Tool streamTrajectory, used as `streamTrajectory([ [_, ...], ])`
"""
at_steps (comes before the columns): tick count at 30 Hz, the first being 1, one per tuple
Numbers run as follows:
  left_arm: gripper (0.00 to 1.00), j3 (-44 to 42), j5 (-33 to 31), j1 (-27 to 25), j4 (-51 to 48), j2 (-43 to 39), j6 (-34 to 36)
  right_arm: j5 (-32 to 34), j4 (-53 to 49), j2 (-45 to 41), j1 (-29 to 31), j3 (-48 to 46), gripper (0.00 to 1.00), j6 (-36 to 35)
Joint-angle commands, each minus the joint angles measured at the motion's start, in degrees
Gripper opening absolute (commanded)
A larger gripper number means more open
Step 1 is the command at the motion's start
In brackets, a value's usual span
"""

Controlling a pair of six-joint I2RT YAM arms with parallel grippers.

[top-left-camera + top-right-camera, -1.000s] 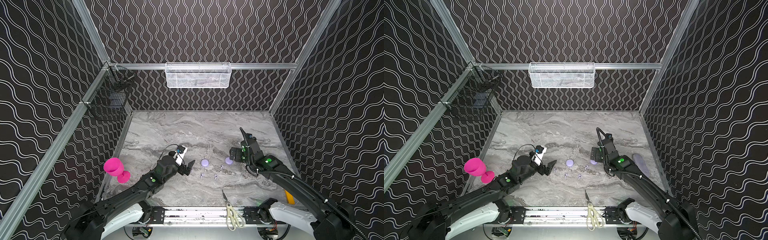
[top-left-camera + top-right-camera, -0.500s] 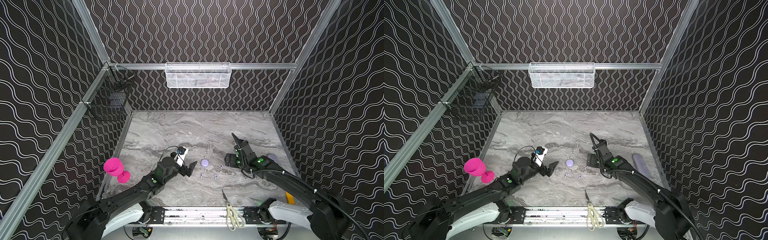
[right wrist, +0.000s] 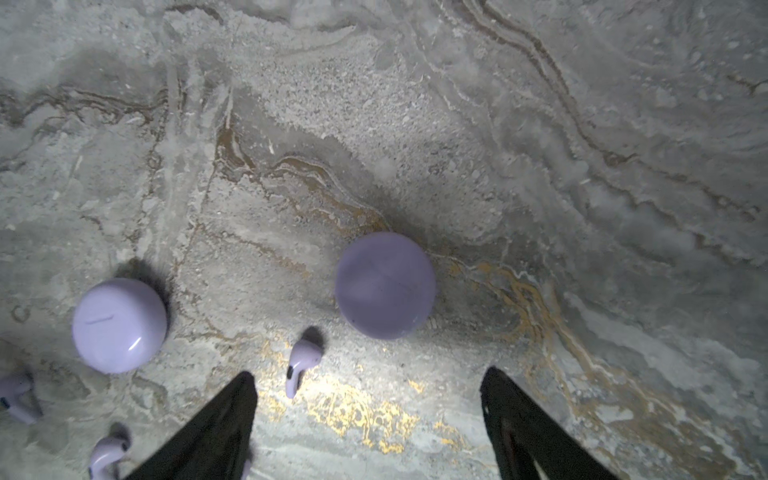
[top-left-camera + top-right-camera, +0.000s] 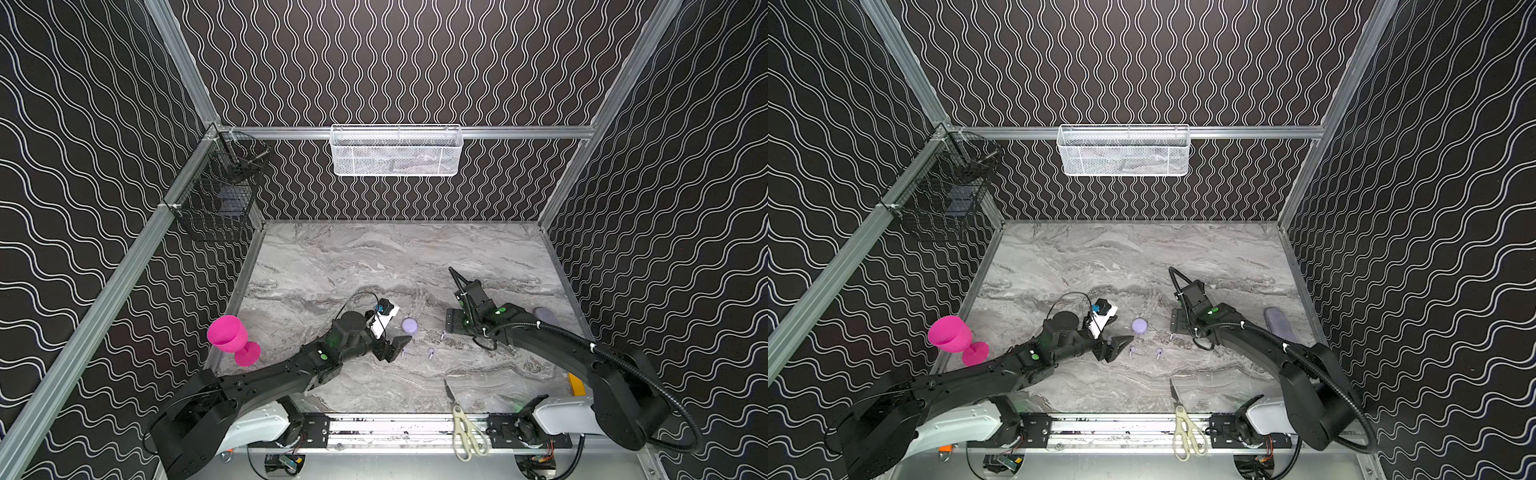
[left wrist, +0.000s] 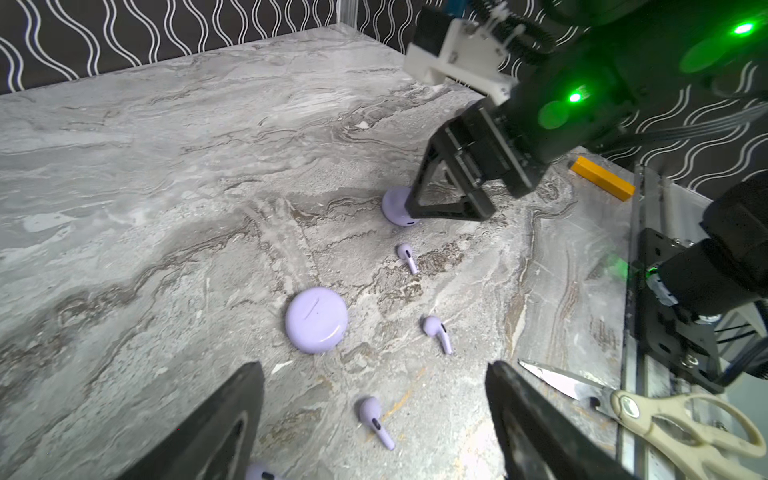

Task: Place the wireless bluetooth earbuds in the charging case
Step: 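Lower the right gripper onto the farther lavender case and close it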

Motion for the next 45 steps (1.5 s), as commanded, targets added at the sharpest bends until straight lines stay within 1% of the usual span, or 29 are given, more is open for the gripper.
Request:
streamTrajectory([
  [1,0.85,0.2,3.0,-0.1,3.6,0.5,0.4,2.1,1.1,1.8,-0.1,1.2,0.84,-0.9],
  [5,0.80,1.0,5.5,-0.1,3.2,1.6,0.8,2.9,1.4,4.4,-0.5,2.3,0.81,-1.6],
  [7,0.79,1.1,5.9,-0.1,3.3,1.9,0.8,2.7,1.4,5.5,-0.7,2.9,0.79,-2.2],
  [16,0.79,1.2,4.5,-0.1,2.6,2.0,0.9,1.3,1.3,9.8,-1.7,4.8,0.72,-5.2],
  [25,0.79,1.6,5.6,-0.1,3.1,3.7,0.1,0.5,1.6,12.2,-2.4,5.7,0.67,-7.3],
  [27,0.79,1.6,5.4,-0.1,3.1,3.8,0.1,0.3,1.8,12.5,-2.4,5.8,0.64,-7.5],
  [37,0.79,2.1,5.5,-0.1,2.7,5.0,0.1,0.3,1.9,14.7,-2.5,6.5,0.63,-7.9],
  [45,0.79,2.4,5.4,-0.1,2.5,5.4,0.2,0.0,1.9,14.8,-2.4,5.9,0.62,-7.9],
])
